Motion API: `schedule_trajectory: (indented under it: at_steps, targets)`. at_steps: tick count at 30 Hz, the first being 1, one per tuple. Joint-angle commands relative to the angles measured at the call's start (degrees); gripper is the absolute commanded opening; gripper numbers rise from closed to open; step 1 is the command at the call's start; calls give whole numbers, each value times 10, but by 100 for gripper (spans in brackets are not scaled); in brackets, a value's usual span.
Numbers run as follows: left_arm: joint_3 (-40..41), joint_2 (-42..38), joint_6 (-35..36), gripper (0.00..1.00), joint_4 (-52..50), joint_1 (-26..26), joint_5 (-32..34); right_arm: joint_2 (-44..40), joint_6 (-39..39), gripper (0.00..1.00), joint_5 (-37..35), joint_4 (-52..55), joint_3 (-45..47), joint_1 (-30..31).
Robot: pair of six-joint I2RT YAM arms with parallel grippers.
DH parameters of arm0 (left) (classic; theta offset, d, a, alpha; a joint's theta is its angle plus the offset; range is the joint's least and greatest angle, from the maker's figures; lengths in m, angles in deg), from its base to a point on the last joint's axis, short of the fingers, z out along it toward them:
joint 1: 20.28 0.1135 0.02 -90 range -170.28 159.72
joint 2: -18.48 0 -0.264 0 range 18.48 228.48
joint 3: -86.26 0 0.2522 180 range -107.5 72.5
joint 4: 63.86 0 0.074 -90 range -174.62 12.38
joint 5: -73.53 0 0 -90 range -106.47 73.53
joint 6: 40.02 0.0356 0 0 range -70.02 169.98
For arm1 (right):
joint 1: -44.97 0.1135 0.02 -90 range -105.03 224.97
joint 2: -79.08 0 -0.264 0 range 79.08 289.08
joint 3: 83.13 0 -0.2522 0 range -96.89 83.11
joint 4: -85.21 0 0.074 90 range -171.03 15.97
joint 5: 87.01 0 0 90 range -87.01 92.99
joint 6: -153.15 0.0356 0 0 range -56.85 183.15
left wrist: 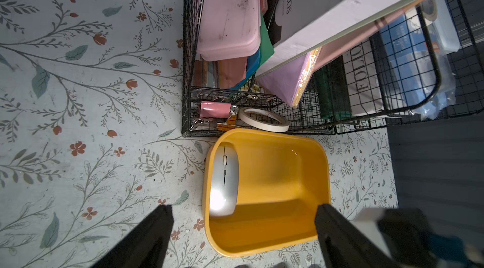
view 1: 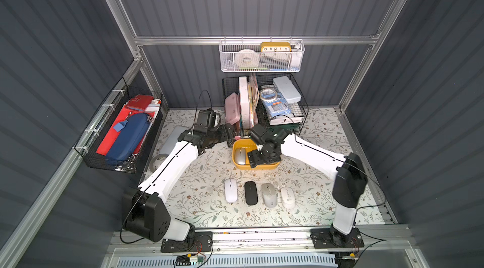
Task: Take out the mouse from the storage box
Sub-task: Pick up the mouse from the storage box.
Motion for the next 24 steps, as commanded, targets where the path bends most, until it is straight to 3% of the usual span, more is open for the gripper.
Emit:
schedule_trajectory:
  at_steps: [1, 13, 24]
  targets:
    - [-19, -20, 12, 90, -26, -1, 12, 46, -1, 95, -41, -49, -44, 0]
    - [6, -57, -6, 91, -39, -2, 31, 130, 23, 94, -19, -172, -45, -1]
    - [15, -55, -5, 91, -35, -1, 26, 209, 32, 95, -15, -166, -121, -2]
